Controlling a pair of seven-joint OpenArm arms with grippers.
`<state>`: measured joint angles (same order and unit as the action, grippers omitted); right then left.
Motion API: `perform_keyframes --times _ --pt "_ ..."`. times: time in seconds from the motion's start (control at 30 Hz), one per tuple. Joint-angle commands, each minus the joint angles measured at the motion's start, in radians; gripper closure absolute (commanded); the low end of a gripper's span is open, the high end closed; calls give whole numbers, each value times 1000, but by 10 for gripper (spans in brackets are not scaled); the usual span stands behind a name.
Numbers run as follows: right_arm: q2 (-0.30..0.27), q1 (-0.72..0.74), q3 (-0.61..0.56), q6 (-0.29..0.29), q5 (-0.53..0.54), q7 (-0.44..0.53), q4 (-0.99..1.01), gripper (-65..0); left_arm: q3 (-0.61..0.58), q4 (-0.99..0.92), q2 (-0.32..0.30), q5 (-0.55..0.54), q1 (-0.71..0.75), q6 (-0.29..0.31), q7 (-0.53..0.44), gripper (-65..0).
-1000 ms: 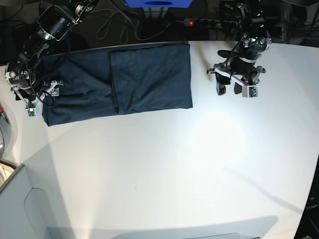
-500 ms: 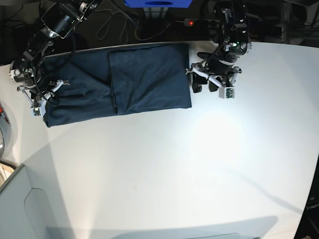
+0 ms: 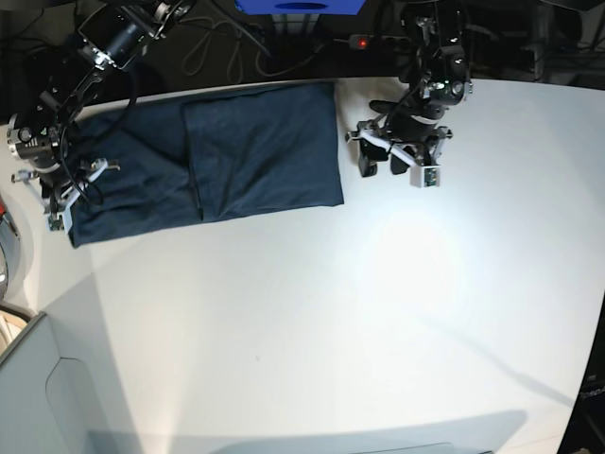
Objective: Fold the T-shirt properly
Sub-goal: 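Grasp the other strip end with the right gripper and fold it over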
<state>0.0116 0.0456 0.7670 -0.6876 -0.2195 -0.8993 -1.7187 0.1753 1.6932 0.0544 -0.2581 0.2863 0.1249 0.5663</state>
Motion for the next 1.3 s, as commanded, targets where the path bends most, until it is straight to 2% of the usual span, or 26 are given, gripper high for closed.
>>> perform_keyframes --times 0.0,0.17,0.33,0.53,0.73,0.93,1.13,1.27 --pt "-8 6 -33 -11 18 19 -48 -1 -9 5 2 -7 -23 3 4 -328" --pt "38 -60 -159 -11 18 19 -191 -1 -90 -58 2 -5 -54 0 -2 -328" --pt "74 -155 -369 -11 18 29 -304 -1 -145 -92 9 -5 -86 -6 -2 -328" --pt "74 -214 -683 -11 16 44 -344 -1 -148 -97 23 -5 -98 -6 -2 -328" --pt "72 -215 -880 -11 13 81 -307 -1 -142 -97 22 -5 -95 -6 -2 -328" --pt "51 -203 -964 -11 13 107 -226 -1 -142 -84 19 -5 -91 -6 -1 -328" --pt "21 -197 -964 -11 13 107 -166 -3 -141 -74 15 -5 -91 -6 7 -328" --pt "-2 -198 -969 -11 13 107 -166 -5 -115 3 14 -5 -54 -6 8 -328"
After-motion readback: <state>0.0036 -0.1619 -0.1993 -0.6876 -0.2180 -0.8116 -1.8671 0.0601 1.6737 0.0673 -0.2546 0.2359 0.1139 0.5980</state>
